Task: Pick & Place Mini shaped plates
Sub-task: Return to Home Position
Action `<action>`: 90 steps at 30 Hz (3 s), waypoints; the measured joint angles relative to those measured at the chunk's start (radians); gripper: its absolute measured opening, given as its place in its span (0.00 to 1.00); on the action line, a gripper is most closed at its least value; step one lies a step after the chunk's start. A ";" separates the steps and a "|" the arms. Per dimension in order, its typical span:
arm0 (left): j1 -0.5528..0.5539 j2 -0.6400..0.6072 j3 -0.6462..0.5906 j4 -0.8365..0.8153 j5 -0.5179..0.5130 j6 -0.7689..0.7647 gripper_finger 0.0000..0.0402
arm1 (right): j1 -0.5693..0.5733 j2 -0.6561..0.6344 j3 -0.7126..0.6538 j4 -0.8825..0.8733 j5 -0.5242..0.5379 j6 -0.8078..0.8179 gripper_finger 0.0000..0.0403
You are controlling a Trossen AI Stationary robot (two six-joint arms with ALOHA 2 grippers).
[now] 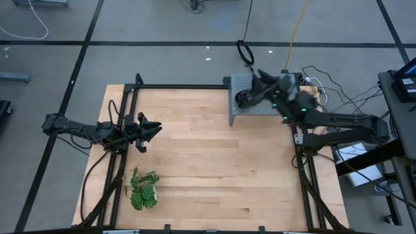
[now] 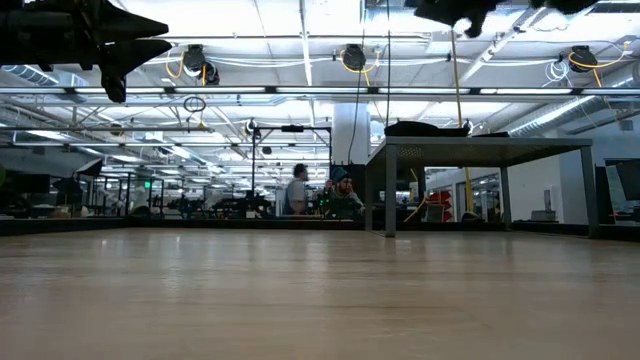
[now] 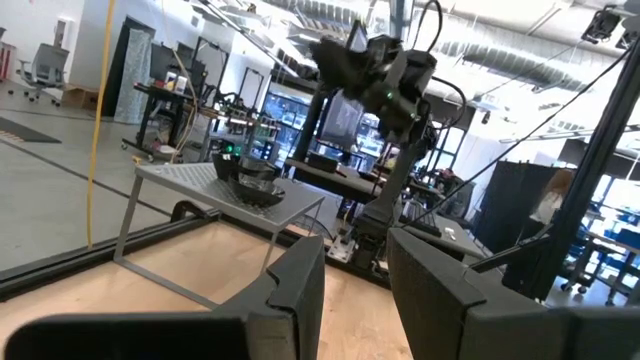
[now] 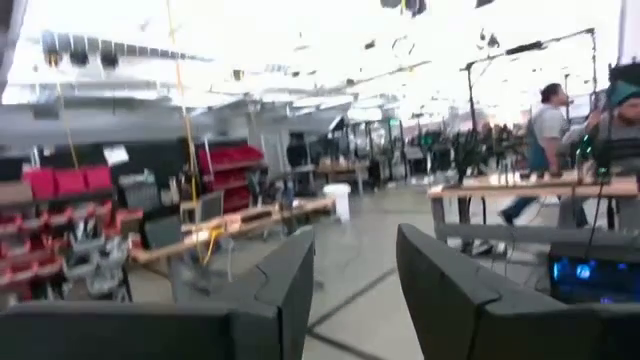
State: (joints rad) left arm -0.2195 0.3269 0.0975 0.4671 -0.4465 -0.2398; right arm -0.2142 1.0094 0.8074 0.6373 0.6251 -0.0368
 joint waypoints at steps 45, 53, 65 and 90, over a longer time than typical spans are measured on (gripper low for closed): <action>0.000 0.000 0.000 0.000 0.000 0.000 0.29 | 0.000 -0.691 -0.730 0.262 -0.206 0.078 0.33; 0.000 0.000 0.000 0.000 0.000 0.000 0.29 | 0.000 -0.689 -0.788 0.343 -0.151 0.099 0.33; 0.000 0.000 0.000 0.000 0.000 0.000 0.29 | 0.000 -0.689 -0.790 -0.011 -0.151 0.304 0.33; 0.108 -0.003 -0.020 0.019 0.001 0.000 0.29 | 0.000 -0.689 -0.792 -0.205 -0.102 0.236 0.33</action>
State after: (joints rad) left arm -0.1116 0.3243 0.0778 0.4861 -0.4458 -0.2396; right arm -0.2142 0.3201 0.0151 0.4320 0.5236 0.1993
